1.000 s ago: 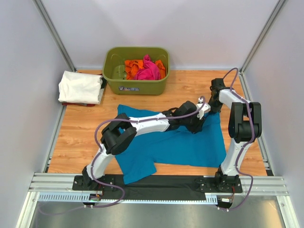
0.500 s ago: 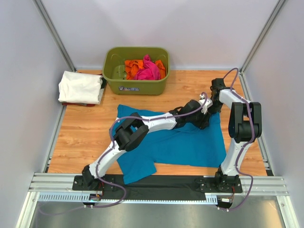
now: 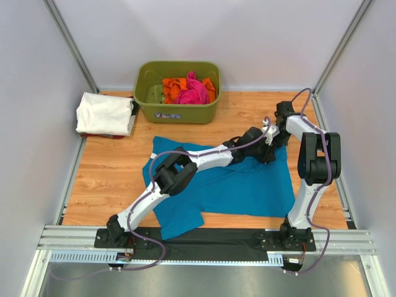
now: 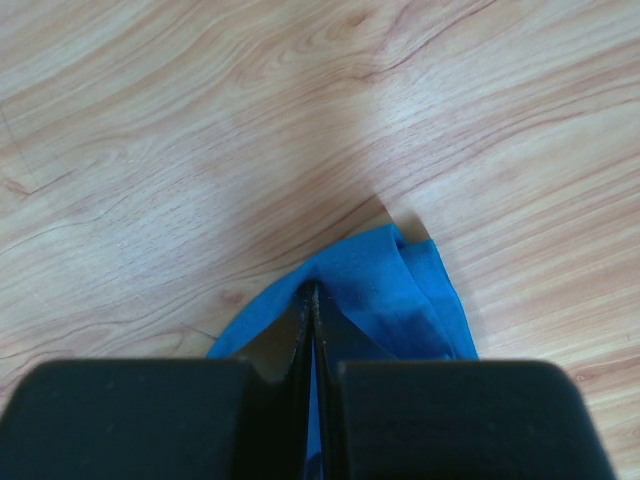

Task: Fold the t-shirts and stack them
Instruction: Fold the tshirt

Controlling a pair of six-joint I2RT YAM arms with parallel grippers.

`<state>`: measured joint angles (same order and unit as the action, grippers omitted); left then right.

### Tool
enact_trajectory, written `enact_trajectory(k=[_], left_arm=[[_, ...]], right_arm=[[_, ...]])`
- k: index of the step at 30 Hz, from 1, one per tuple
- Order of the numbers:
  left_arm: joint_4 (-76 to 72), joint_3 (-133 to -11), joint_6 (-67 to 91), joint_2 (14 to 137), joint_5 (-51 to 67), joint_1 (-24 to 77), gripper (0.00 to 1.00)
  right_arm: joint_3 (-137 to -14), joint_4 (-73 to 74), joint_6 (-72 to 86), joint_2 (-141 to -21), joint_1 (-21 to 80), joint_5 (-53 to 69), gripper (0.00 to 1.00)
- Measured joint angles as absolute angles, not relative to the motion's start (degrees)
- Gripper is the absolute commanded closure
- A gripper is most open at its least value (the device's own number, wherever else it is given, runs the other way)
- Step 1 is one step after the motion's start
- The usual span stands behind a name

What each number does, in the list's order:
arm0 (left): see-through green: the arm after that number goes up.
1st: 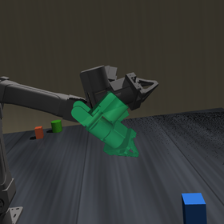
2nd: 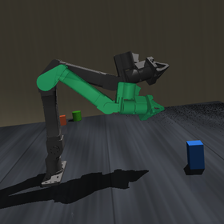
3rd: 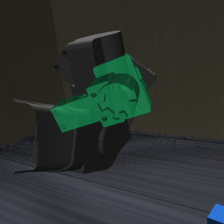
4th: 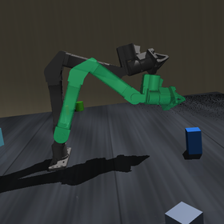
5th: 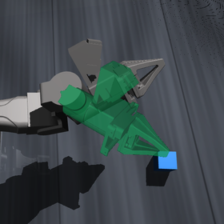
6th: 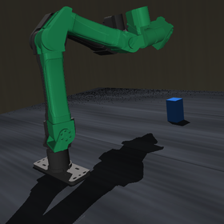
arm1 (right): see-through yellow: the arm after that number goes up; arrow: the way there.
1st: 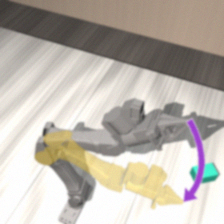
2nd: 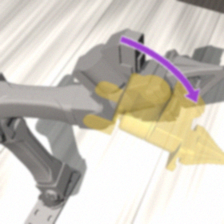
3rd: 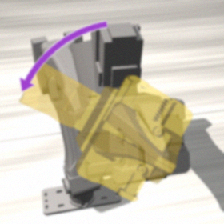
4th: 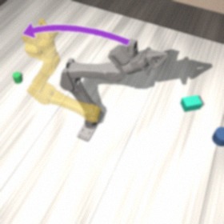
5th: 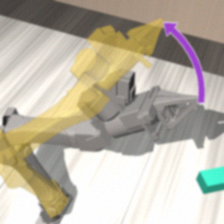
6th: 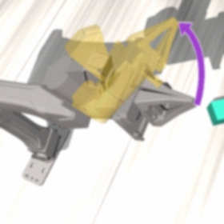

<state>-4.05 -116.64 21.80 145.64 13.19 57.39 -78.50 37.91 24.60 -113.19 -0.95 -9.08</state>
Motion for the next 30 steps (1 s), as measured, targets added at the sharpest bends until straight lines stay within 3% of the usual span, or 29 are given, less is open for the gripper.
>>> enact_trajectory(k=[8,13,22,23,24,27,30], left_arm=[[-4.0,-116.6,21.3,145.6,17.4,57.4,0.80],[-3.6,-116.6,20.9,145.6,18.9,57.4,0.97],[-4.8,-110.8,18.7,144.7,19.1,58.2,1.00],[-5.0,-110.8,18.5,144.7,19.0,58.3,0.99],[-5.0,-110.7,18.5,144.7,18.8,58.4,0.85],[-5.1,-110.7,18.2,144.5,17.9,58.5,0.58],[-4.9,-110.7,18.1,143.9,16.8,58.7,0.55]], right_arm=[[-78.6,38.0,24.6,-113.2,-1.2,-8.6,1.00],[-78.7,38.1,24.6,-113.3,-1.3,-8.4,1.00],[-78.7,38.1,24.6,-113.3,-1.3,-8.4,1.00],[-78.7,38.1,24.6,-113.3,-1.3,-8.4,1.00],[-78.7,38.1,24.6,-113.3,-1.3,-8.4,1.00],[-78.7,38.1,24.6,-113.3,-1.3,-8.4,0.99],[-78.7,38.1,24.6,-113.3,-1.3,-8.4,1.00]])
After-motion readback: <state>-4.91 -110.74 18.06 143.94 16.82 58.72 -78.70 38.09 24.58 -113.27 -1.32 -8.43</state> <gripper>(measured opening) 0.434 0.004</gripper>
